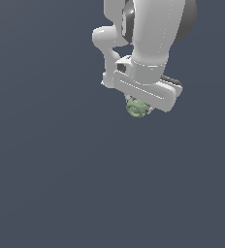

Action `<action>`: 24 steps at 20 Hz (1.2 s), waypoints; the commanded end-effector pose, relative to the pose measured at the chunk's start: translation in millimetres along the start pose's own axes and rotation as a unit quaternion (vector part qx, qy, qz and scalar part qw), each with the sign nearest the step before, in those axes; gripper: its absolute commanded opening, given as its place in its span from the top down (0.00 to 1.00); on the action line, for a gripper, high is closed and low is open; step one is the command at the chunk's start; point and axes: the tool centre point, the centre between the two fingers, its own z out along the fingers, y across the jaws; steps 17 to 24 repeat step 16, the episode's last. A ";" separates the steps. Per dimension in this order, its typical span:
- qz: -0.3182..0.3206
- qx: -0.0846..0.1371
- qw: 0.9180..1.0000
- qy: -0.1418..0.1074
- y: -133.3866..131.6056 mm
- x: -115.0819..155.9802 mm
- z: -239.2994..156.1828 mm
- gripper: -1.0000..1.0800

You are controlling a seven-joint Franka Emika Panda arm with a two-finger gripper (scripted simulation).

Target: Pick up the object and move it to a goal position.

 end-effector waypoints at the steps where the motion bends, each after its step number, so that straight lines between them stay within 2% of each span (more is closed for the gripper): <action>1: 0.000 -0.001 1.000 -0.001 -1.9 -2.2 -18.9 1.00; 10: 0.000 -0.001 1.000 -0.001 -7.3 -4.8 -54.7 1.00; 24: 0.000 -0.001 1.000 -0.001 -8.2 -4.1 -55.2 1.00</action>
